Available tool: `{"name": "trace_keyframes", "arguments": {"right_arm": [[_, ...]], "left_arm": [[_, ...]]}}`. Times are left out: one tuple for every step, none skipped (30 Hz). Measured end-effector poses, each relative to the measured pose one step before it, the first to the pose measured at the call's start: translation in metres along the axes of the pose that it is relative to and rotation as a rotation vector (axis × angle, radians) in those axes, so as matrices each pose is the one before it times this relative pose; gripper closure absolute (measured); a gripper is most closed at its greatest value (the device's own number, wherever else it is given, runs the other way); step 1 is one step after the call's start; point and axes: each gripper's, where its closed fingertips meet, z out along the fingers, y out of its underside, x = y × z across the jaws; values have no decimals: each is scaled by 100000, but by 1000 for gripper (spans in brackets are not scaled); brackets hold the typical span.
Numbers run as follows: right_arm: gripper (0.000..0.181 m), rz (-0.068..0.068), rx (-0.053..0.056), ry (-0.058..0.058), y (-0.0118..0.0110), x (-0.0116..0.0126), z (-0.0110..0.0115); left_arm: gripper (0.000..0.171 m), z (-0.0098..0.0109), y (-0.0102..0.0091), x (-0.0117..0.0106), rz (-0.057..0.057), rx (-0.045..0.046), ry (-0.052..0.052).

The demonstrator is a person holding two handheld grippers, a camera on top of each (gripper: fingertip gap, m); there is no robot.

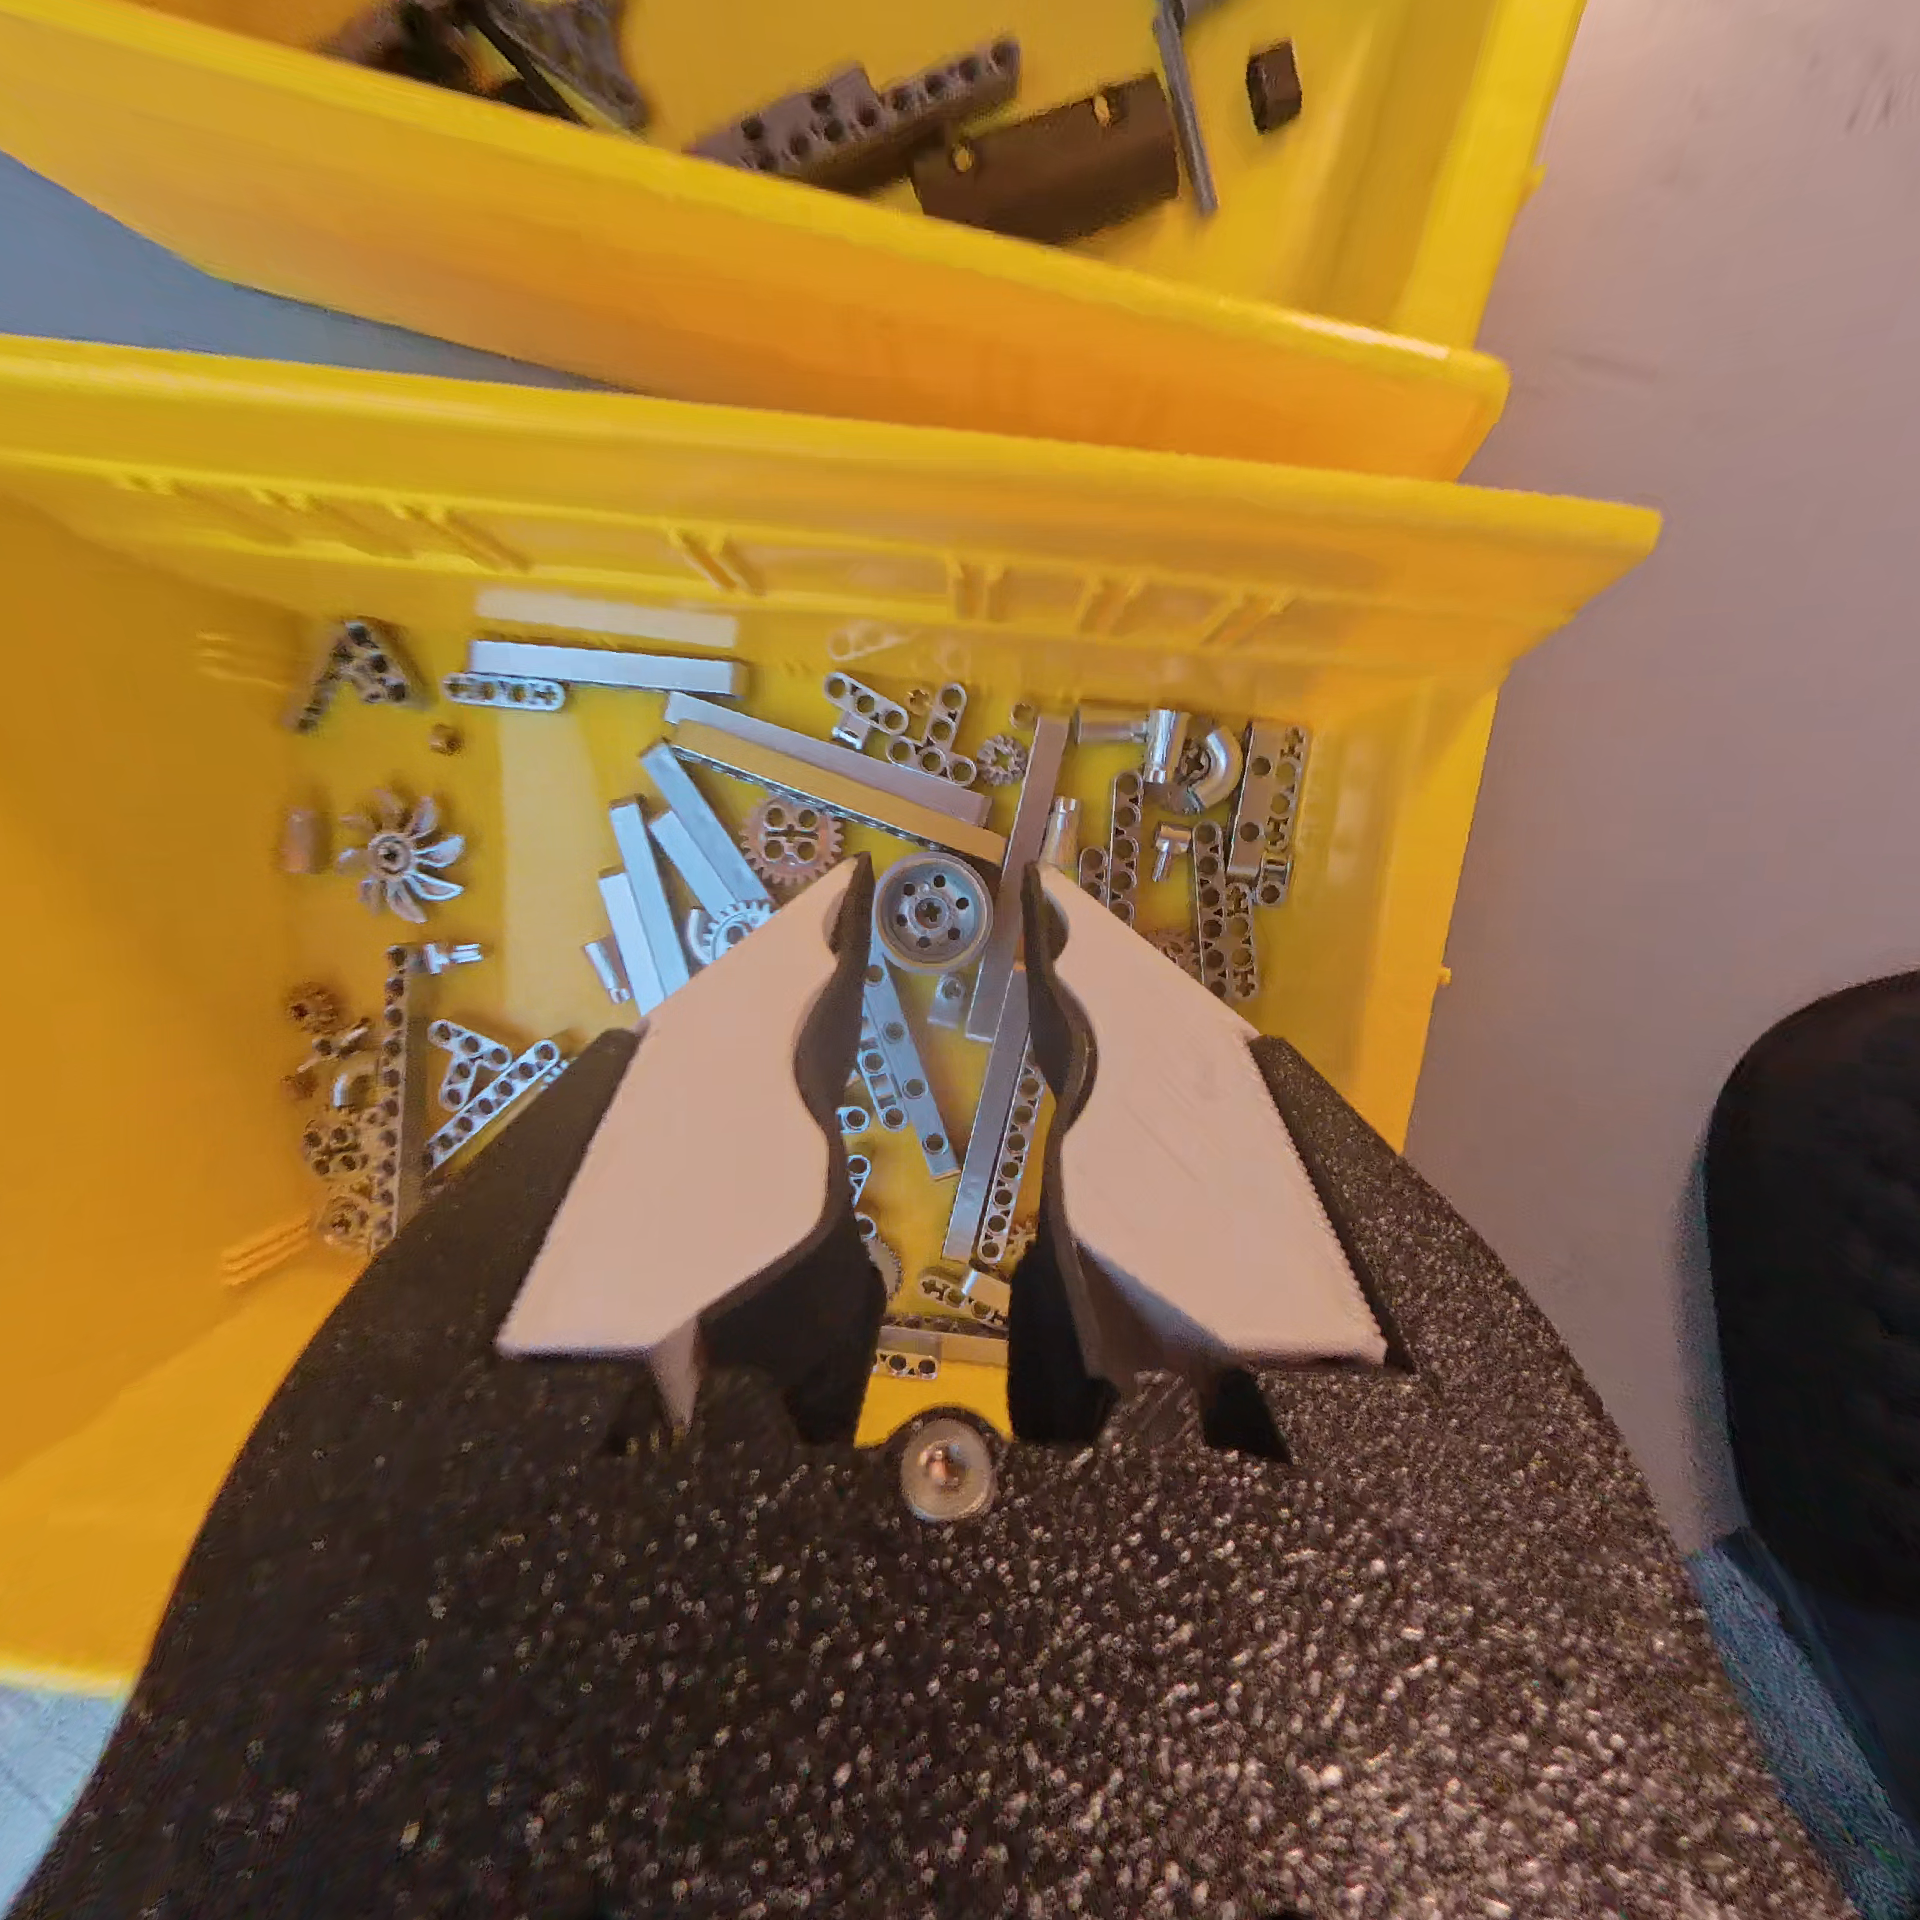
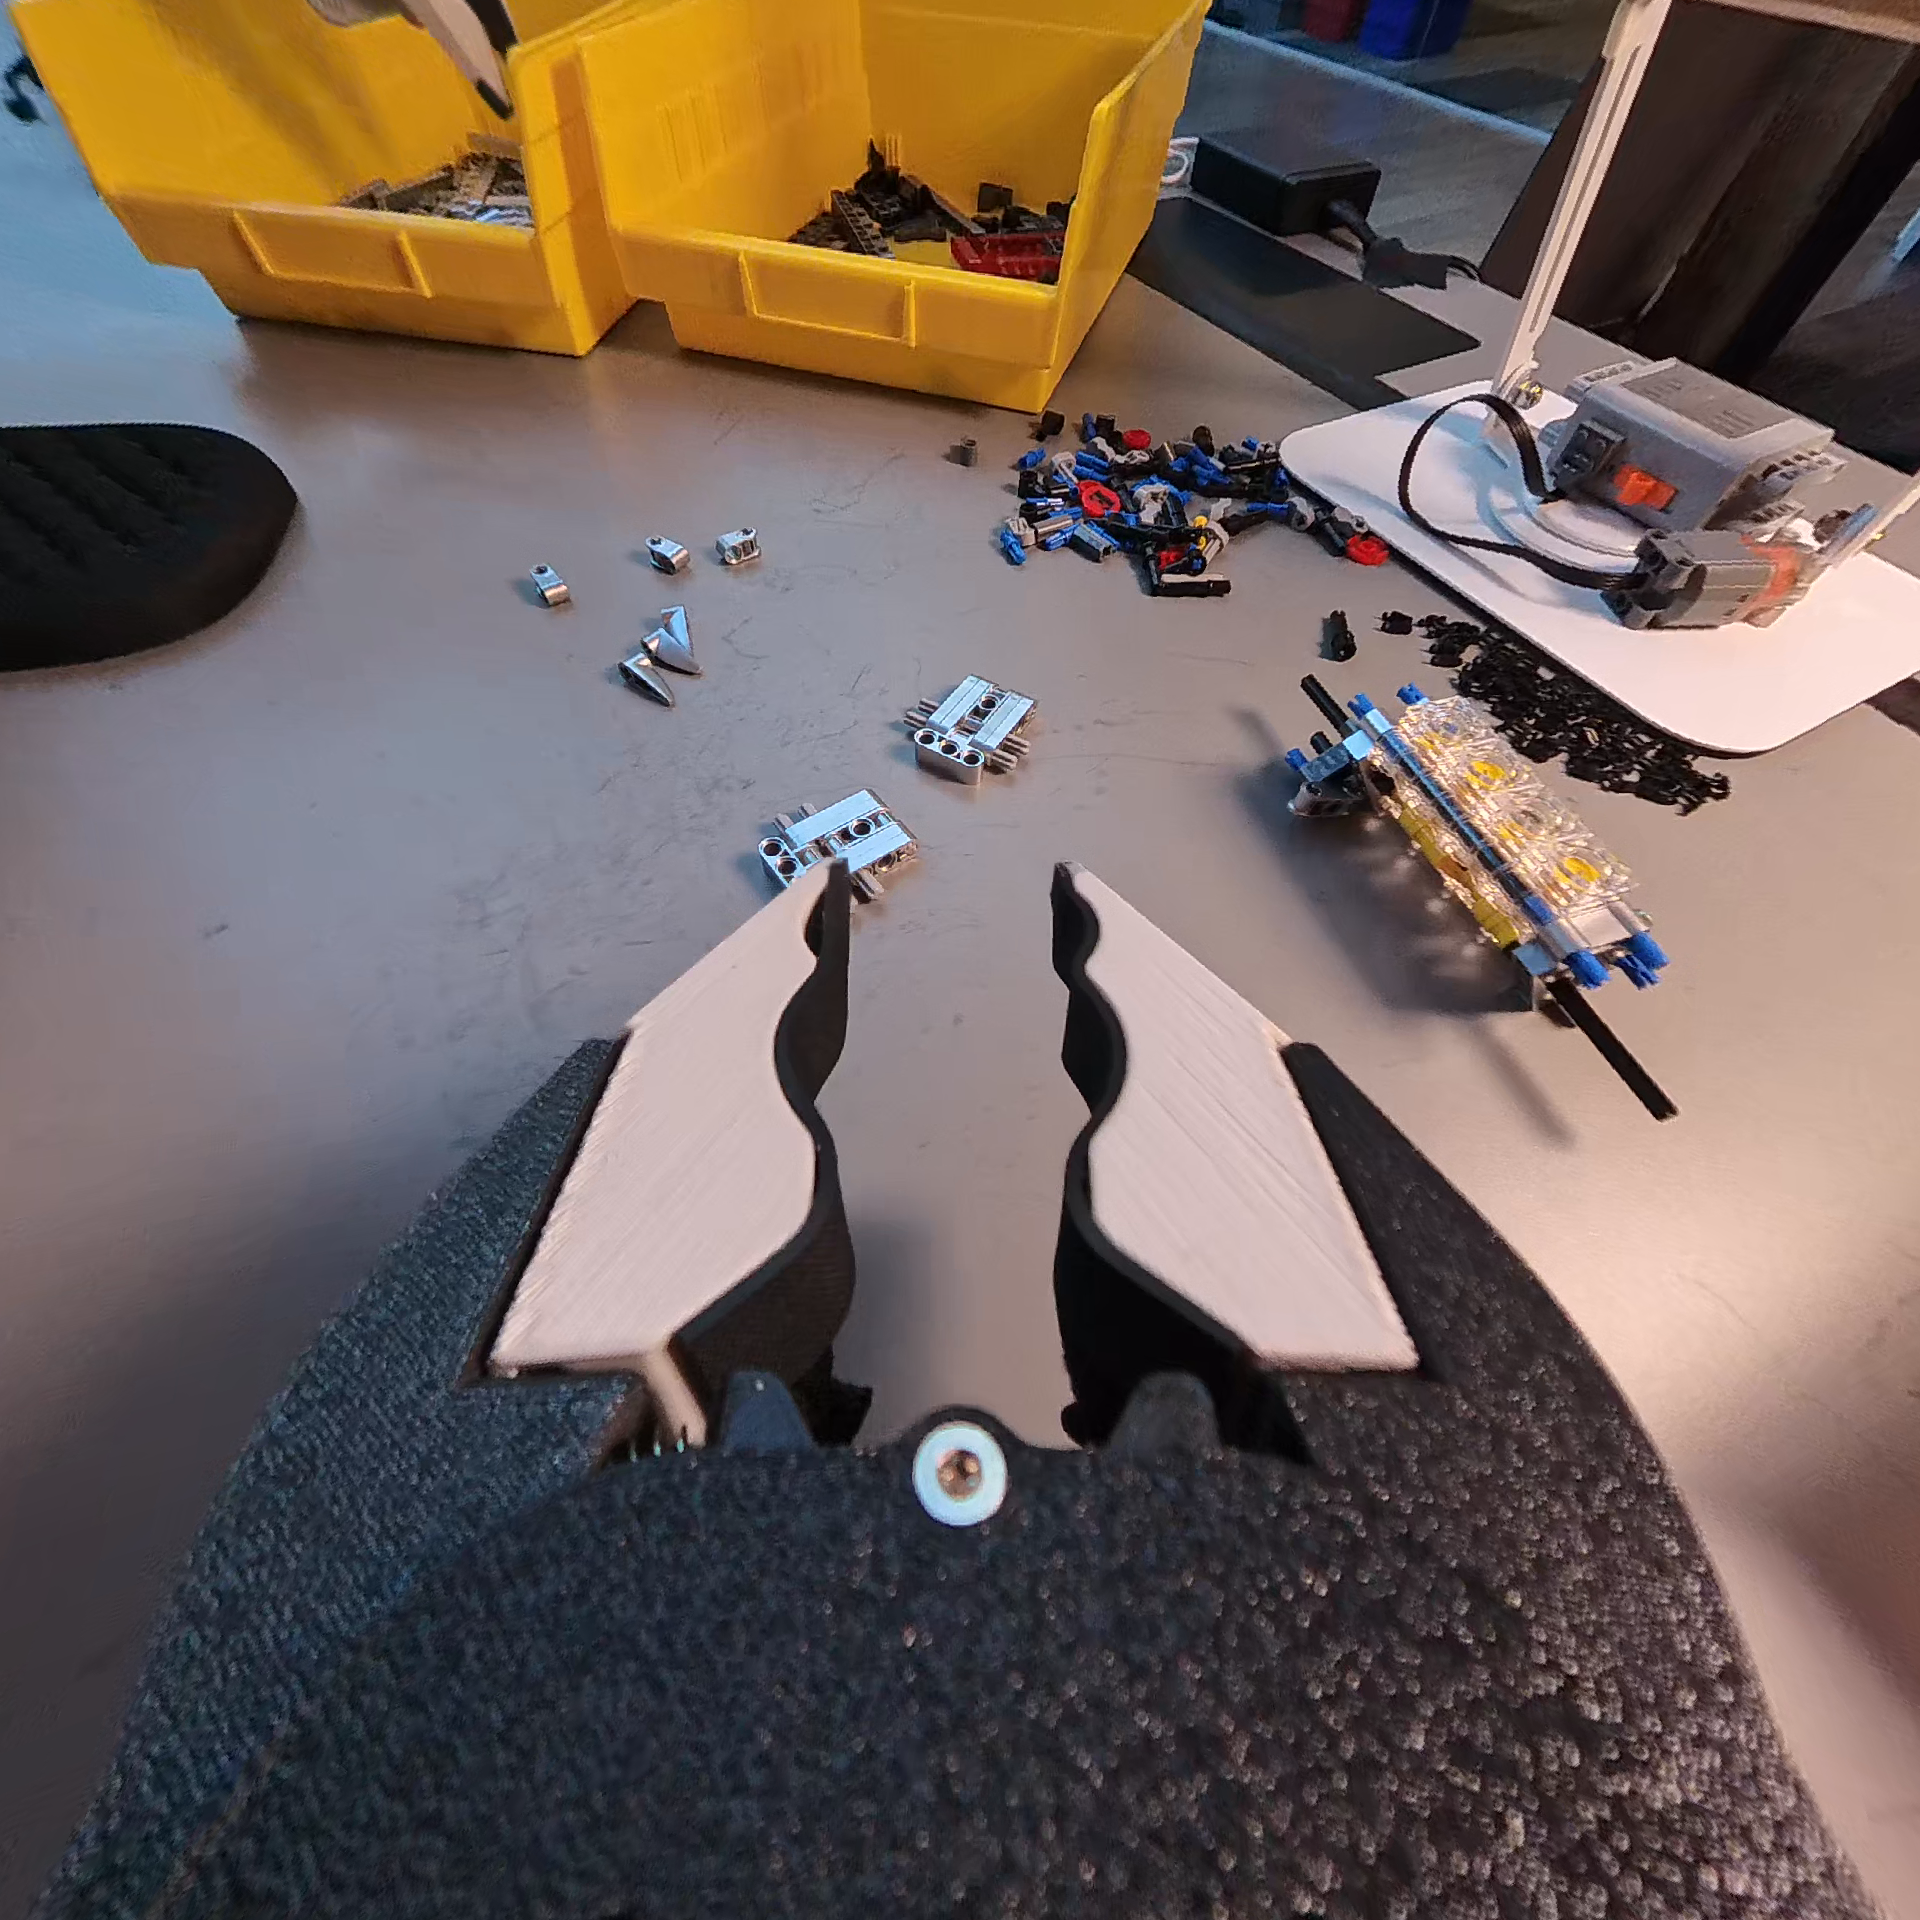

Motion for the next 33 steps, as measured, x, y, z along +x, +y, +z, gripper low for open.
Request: {"name": "trace_keyframes", "arguments": {"right_arm": [[143,302,-1185,54,158,40,155],[143,371,-1068,-105,143,23,154],[143,453,-1003,-148,131,32,137],[143,583,-769,-203,113,47,96],[143,697,-401,-234,47,56,60],[143,774,-64,-27,16,92,3],[143,792,227,224,-34,127,-26],[143,703,454,429,-53,133,-59],[143,528,572,682,-74,152,-65],[143,378,536,917,-69,166,-68],[143,276,412,898,-51,140,-55],[144,201,298,709,-48,118,-36],[144,238,68,697,-2,112,-12],[144,317,-218,580,33,117,24],[144,357,-515,375,66,90,67],[144,347,-764,187,100,70,95],[144,299,-923,98,117,48,114],[144,240,-947,-4,124,27,125],[144,175,-927,-98,120,9,125],[144,217,-821,-126,108,5,102],[144,303,-652,-168,87,16,84],[144,386,-487,-178,73,22,56],[144,369,-309,-189,39,23,42],[144,330,-137,-75,13,34,17],[144,316,-46,8,10,39,6],[144,226,25,60,-2,33,-4],[144,125,46,104,-9,36,5],[144,37,34,155,-9,20,-11],[144,-33,11,72,-1,3,0],[144,-46,-28,22,13,7,3],[144,-20,-33,-12,1,-11,6],[144,-7,13,-117,-3,-6,2],[144,21,111,-150,-19,-22,-6]], "left_arm": [[142,772,423,218,1517,-3126,2669],[140,749,415,147,1947,-3077,1754],[135,714,428,73,2208,-3366,898],[132,651,356,22,2606,-2908,168],[130,577,230,25,2674,-2113,-26],[130,471,140,-64,2174,-1500,-312],[130,408,109,-157,1757,-1145,-523],[130,376,159,-265,1621,-1148,-735],[131,349,241,-313,1462,-1425,-685],[131,311,284,-343,1438,-1478,-495],[133,66,-55,-161,311,754,1202],[134,-57,-68,-293,-497,822,763],[134,-43,99,-539,-260,-181,-716],[136,-29,68,-586,-38,209,-985],[141,-41,3,-513,-349,698,-470],[150,-51,-12,-509,-718,816,-399],[155,-106,-5,-666,-869,833,-1684],[153,-148,-2,-720,-712,823,-2262],[152,-213,-40,-523,-553,1094,-1306],[152,-274,-119,-467,-658,1671,-1338],[152,-332,-188,-529,-826,2030,-1902],[152,-379,-202,-487,-1081,1989,-2065],[152,-444,-251,-401,-1079,2053,-2077],[152,-521,-333,-237,-479,2334,-1727],[152,-568,-394,-39,214,2436,-1044],[152,-579,-355,218,614,2014,136],[152,-518,-306,382,896,1468,785],[152,-426,-246,428,1130,1066,789],[152,-317,-156,465,1116,535,881],[152,-216,-80,452,1086,50,792],[153,-164,-38,396,1170,-45,550],[153,-125,64,404,1119,-592,921],[153,-111,191,301,980,-1227,743]]}}
